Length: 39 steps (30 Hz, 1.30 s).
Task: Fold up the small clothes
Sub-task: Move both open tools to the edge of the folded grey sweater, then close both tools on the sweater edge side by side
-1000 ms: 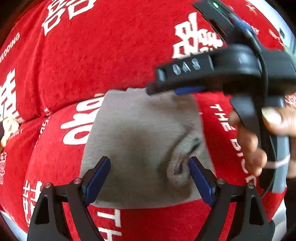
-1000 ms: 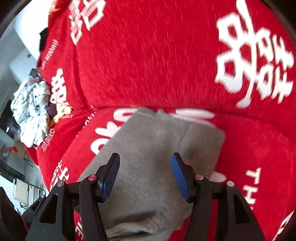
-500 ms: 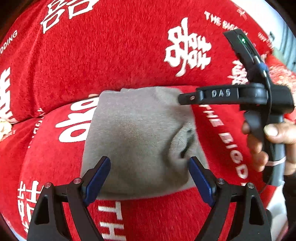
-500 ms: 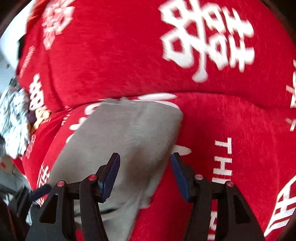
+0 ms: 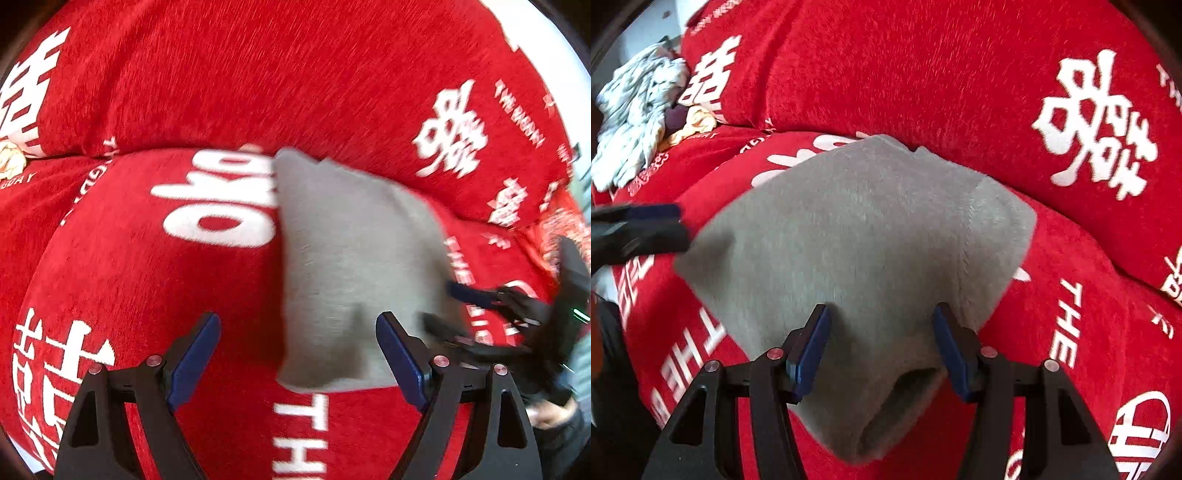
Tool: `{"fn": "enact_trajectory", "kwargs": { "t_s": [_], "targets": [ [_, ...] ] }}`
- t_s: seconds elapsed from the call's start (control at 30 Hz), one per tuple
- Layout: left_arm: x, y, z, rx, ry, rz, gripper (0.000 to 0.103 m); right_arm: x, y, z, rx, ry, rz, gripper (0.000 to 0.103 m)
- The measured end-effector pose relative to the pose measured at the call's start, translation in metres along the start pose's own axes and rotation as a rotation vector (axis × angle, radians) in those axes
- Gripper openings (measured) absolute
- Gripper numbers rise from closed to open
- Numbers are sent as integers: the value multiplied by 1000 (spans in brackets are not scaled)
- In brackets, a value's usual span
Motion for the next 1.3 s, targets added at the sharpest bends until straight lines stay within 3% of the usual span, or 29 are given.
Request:
{"fn": "enact_trajectory", "kwargs": {
  "t_s": [0.07, 0.17, 0.3, 0.43, 0.53, 0.67, 0.83, 1.0, 1.1, 1.3],
  "targets": [
    [22, 5, 6, 9, -48, 44, 87, -5, 11, 1, -15, 26, -7, 61],
    [32, 18, 16, 1, -46, 68, 87, -5, 28, -3, -22, 81, 18, 62],
    [15, 17, 20, -6, -6, 53, 87, -23, 39, -21, 86, 45, 4, 62],
    [-13, -7, 24, -4, -5, -19, 87, -47, 36, -42, 200, 29, -36, 67],
    [-11, -34, 33, -47, 38, -6, 87, -53, 26, -66, 337, 5, -67, 75],
    [15, -57, 22, -47, 176, 97, 87, -40, 15, -96, 542, -88, -70, 80],
    [58, -67, 11, -43, 178, 196, 87, 9, 7, -112, 704, -206, 19, 80],
    [90, -68, 12, -89, 258, 268, 87, 48, -3, -106, 752, -278, 71, 79],
    [97, -66, 15, -123, 309, 278, 87, 59, -12, -95, 719, -277, 48, 79],
    [95, -61, 13, -76, 355, 224, 90, 63, -19, -62, 609, -256, 25, 80]
  ]
}}
Point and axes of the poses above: each gripper's, at about its wrist camera, not at the fingertips, and x roughly the way its jaws point, z to its left, y to its underside, the point moved 4 cm from there along x, roughly the way its jaws point
